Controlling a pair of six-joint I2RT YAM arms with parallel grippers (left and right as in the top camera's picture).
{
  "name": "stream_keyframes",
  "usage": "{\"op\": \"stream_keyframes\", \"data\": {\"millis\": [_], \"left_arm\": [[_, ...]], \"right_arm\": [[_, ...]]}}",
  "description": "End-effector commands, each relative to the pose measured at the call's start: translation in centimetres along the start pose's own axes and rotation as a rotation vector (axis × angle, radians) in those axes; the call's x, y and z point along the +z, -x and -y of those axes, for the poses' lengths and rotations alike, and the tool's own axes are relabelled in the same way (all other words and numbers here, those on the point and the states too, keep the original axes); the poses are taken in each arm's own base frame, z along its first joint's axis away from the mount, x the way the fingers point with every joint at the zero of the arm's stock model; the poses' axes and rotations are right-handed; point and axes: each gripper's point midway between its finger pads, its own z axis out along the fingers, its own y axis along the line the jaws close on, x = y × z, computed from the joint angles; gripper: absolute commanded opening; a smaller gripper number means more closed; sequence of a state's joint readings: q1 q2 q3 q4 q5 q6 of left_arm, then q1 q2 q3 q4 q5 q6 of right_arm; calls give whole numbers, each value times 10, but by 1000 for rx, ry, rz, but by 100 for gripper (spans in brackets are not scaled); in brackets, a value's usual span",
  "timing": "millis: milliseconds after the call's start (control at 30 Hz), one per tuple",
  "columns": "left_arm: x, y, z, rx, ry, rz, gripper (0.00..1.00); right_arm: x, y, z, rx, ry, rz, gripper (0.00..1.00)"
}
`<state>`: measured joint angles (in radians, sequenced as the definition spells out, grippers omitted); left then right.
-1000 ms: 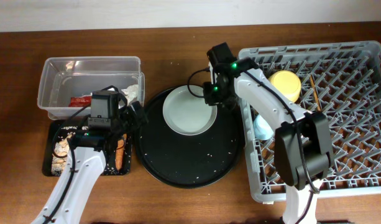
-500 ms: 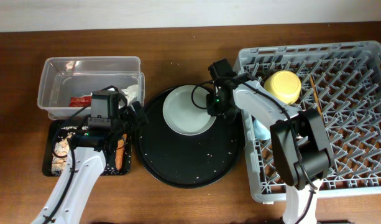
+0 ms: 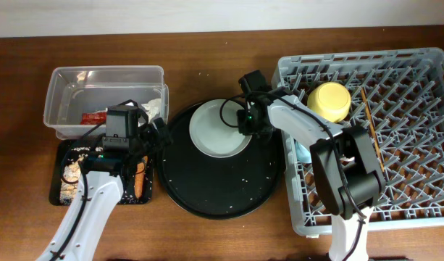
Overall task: Sort waste into correct bins and load items into the dishwasher rack
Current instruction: 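Carry the white plate right and stand it in the dish rack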
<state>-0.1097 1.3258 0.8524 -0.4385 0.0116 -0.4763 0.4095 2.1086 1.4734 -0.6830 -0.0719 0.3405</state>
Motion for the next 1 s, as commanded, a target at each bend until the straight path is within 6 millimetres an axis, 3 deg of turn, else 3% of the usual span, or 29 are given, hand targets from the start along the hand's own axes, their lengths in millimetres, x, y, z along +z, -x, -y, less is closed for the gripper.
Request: {"op": "stream_keyframes", "data": {"millis": [0, 100, 200, 267, 333, 367, 433, 500, 533, 633, 667, 733, 800, 900, 967], "left_arm": [[-2, 0, 1, -11, -11, 1, 99], [-2, 0, 1, -11, -12, 1, 99], [-2, 0, 1, -11, -11, 1, 99], [-2, 0, 1, -11, -11, 1, 99], [-2, 0, 1, -11, -11, 1, 99], [-2, 0, 1, -11, -11, 1, 99], [-2, 0, 1, -11, -11, 1, 99], [-2, 0, 1, -11, -11, 1, 99], [-2, 0, 1, -11, -11, 1, 99], [-2, 0, 1, -11, -11, 1, 99], [-2, 0, 1, -11, -11, 1, 99], [-2, 0, 1, -11, -11, 1, 99], [-2, 0, 1, -11, -11, 1, 99], [-2, -1, 1, -12, -10, -2, 99], [-2, -2, 0, -11, -7, -7, 99]], "right_arm": [[18, -14, 3, 5, -16, -54, 4], [16, -15, -2, 5, 8, -60, 4], [-10, -1, -7, 7, 24, -30, 4], [-49, 15, -16, -32, 40, 18, 4], [-109, 30, -23, -84, 51, 92, 4], [-129, 32, -25, -108, 56, 119, 4], [-180, 34, -15, -107, 15, 197, 4], [-230, 33, 14, -72, -88, 301, 4], [-257, 32, 38, -40, -187, 364, 4], [-333, 26, 123, 105, -554, 535, 4], [-364, 19, 158, 182, -722, 590, 4], [-408, 2, 215, 271, -1006, 595, 4], [-419, -8, 254, 349, -1126, 551, 4], [-407, -13, 307, 468, -1177, 478, 4], [-398, -18, 328, 490, -1220, 408, 4]]}}
